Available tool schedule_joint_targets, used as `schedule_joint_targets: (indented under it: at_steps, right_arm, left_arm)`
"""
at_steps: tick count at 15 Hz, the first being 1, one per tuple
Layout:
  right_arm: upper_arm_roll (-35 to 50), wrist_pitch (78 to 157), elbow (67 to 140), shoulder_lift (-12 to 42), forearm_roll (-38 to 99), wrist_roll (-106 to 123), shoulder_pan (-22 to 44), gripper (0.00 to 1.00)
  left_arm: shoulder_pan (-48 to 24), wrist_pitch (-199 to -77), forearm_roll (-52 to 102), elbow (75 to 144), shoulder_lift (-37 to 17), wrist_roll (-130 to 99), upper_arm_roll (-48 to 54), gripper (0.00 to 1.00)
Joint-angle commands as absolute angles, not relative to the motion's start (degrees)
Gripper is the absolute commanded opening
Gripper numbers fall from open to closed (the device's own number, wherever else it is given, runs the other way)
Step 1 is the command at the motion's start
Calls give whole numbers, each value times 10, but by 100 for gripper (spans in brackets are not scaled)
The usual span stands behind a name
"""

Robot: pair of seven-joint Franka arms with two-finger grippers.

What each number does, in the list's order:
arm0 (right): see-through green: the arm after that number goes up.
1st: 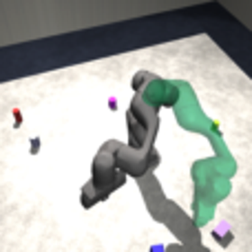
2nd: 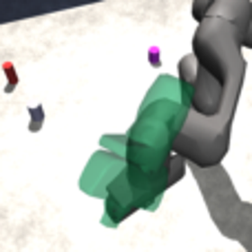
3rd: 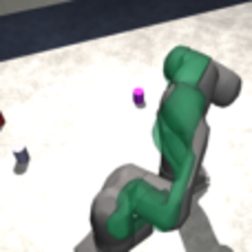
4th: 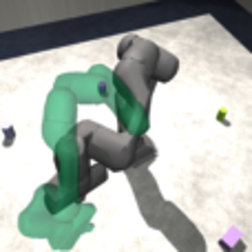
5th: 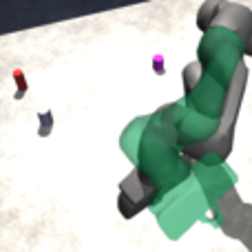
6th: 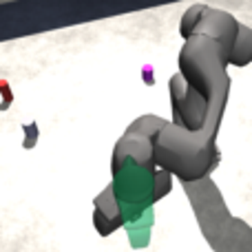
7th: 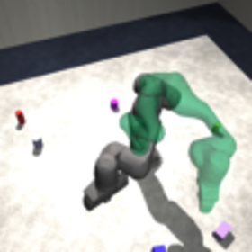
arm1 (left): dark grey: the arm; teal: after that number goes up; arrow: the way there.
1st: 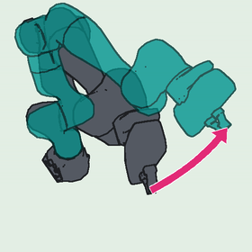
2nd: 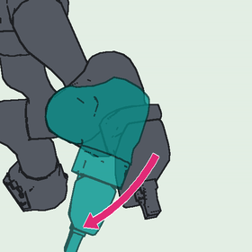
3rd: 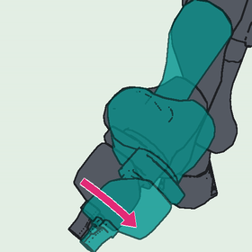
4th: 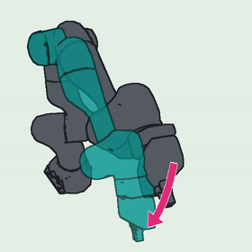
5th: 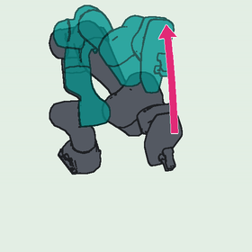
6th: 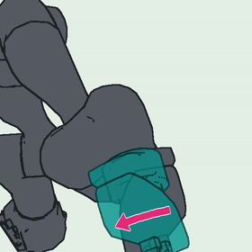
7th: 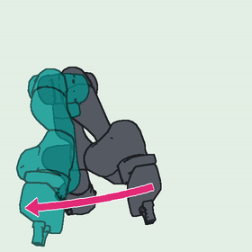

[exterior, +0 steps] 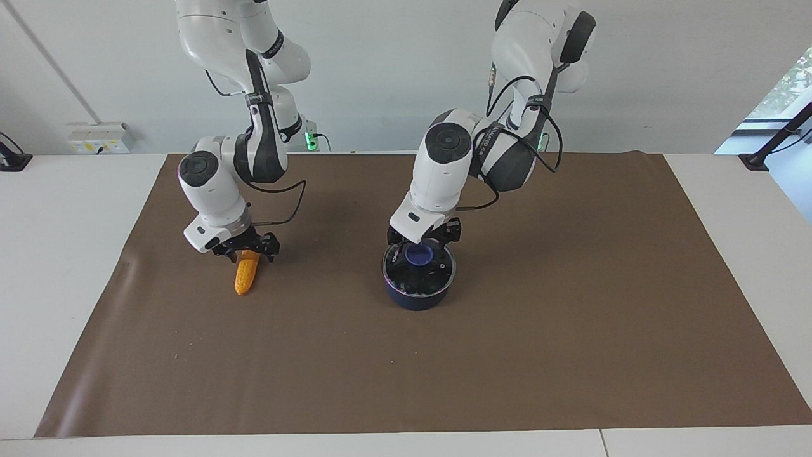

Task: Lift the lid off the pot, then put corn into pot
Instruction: 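Reach the left gripper to the lid knob while the right gripper reaches the corn, then grasp the blue lid knob with the left gripper while the right grasps corn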

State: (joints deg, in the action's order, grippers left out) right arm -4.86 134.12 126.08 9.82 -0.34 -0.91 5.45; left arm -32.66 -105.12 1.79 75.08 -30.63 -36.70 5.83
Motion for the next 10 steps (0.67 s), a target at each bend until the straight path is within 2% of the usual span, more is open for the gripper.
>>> schedule_joint_targets:
  at_steps: [1,2,6,7,10]
  right_arm:
    - [-46,1353,1265,98,3,11,40,83]
    - [-46,1352,1266,97,3,11,40,70]
    - [-46,1345,1267,97,3,11,40,5]
    - [-46,1337,1261,97,2,12,40,0]
    - [-46,1277,1222,98,0,11,44,0]
  left_arm:
    - [-335,-1068,0,744,-314,-367,49,100]
    - [-336,-1071,-1,751,-314,-367,49,100]
    - [-337,-1084,-1,763,-316,-367,49,100]
    - [-337,-1085,-1,766,-316,-367,49,100]
    - [-338,-1093,0,770,-316,-367,49,100]
